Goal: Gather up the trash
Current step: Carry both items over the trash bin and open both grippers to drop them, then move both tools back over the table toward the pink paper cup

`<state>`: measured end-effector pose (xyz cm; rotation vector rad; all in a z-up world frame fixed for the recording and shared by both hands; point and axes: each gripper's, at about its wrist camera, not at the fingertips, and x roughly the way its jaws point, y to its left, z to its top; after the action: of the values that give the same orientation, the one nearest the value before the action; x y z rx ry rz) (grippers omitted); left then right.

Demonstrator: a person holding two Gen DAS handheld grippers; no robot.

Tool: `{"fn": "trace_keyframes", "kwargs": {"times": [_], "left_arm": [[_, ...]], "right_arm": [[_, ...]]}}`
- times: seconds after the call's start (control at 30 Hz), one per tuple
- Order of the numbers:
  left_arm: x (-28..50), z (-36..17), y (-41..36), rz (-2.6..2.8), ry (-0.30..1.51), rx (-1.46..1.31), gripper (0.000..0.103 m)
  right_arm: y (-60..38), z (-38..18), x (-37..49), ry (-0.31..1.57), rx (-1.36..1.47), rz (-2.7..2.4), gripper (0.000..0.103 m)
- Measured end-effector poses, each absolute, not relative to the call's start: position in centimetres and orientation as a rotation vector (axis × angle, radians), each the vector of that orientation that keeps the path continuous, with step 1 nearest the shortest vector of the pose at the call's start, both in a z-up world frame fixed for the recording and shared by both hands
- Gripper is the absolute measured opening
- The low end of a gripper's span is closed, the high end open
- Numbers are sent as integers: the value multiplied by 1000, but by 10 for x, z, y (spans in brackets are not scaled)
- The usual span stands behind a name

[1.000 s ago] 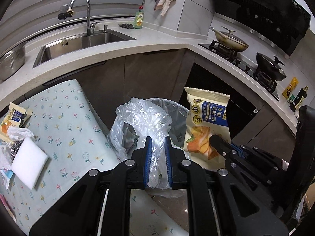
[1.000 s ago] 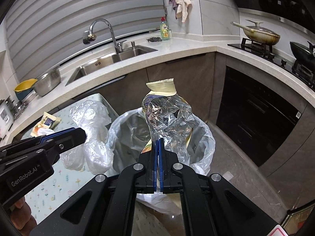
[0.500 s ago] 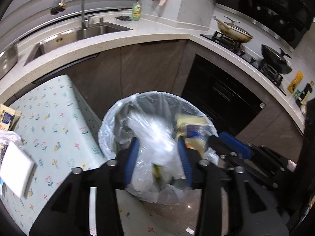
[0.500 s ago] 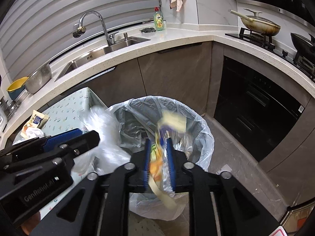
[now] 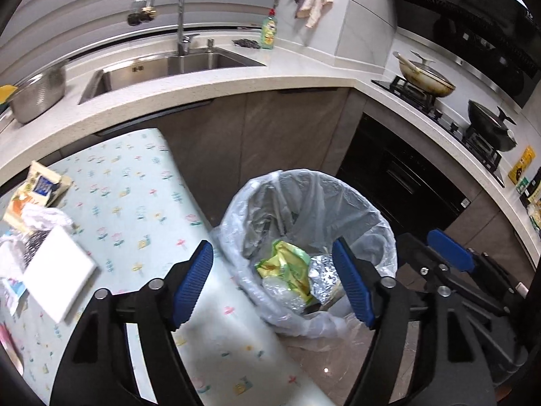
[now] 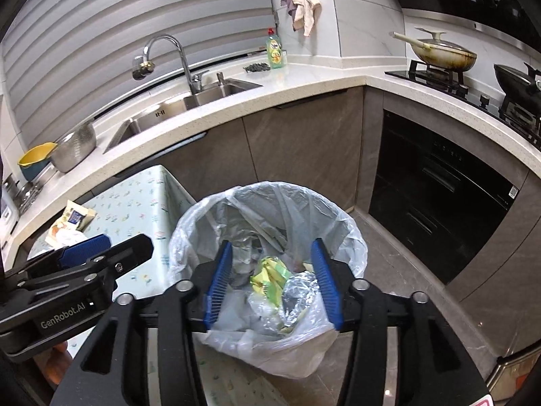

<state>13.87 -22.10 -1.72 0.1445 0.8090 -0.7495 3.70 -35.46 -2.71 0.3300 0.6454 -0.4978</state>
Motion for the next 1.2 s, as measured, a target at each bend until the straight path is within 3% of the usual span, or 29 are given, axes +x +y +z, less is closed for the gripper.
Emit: {"fn": "trace_keyframes", "kwargs": {"times": [0.3,0.77,1.2], "left_arm": [[142,-5,-132,-575,788,59,87],[157,0,26,-323,787,-20,89],[156,-13,159,-121,809,8,89]], "right_arm": [[-302,-9,39,626,281,-412,64],[-187,2,66,641,193,-248,70],[-47,-24,99,731,96,-40,70]]}}
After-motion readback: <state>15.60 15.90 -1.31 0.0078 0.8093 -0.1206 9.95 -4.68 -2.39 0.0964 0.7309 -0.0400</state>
